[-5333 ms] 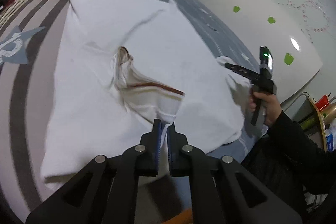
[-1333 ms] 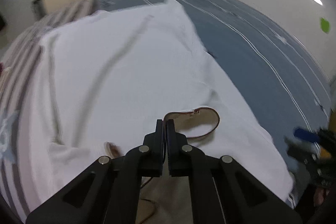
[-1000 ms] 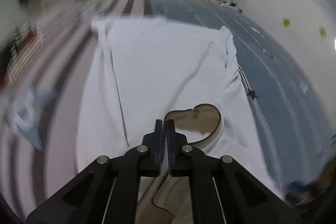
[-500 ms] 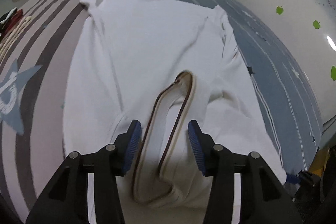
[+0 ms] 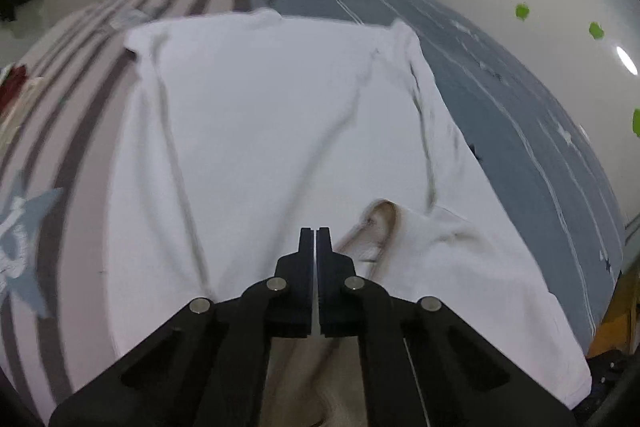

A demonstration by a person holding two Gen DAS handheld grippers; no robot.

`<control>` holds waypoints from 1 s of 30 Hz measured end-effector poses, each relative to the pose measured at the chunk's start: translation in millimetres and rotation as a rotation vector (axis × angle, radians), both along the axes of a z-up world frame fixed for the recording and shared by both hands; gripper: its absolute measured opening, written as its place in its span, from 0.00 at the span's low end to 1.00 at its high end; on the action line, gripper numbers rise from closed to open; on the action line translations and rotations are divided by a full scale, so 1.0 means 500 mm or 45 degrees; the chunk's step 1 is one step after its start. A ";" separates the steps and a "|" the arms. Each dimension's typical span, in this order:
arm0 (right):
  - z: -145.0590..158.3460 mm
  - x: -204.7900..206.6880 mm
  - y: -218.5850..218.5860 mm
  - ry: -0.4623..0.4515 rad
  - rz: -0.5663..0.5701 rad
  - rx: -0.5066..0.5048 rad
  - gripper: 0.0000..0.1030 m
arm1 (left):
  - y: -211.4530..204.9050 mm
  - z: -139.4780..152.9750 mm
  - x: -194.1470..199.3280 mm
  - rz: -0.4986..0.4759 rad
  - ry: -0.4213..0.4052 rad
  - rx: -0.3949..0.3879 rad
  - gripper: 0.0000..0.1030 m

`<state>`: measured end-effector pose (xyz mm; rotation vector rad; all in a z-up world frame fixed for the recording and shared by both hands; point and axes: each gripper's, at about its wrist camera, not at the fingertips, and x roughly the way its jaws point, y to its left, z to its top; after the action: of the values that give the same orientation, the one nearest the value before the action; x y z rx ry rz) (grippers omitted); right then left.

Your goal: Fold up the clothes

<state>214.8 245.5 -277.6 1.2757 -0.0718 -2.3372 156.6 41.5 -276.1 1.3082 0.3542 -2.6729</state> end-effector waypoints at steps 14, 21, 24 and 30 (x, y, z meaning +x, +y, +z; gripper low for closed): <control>-0.022 0.018 -0.028 -0.007 -0.028 0.107 0.13 | 0.057 -0.036 0.040 -0.113 -0.012 0.111 0.25; 0.033 -0.013 -0.006 0.124 -0.074 -0.017 0.25 | 0.153 -0.066 -0.022 -0.195 -0.064 -0.090 0.24; 0.024 -0.046 -0.006 0.118 -0.112 -0.010 0.30 | 0.134 -0.085 -0.014 -0.068 -0.121 -0.147 0.12; -0.011 -0.127 -0.002 0.084 -0.240 0.066 0.30 | 0.073 -0.076 0.078 0.083 -0.150 -0.156 0.12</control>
<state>151.1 244.3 -283.0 1.2632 -0.1148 -2.5545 195.7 77.9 -313.9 1.3838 0.2118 -2.5073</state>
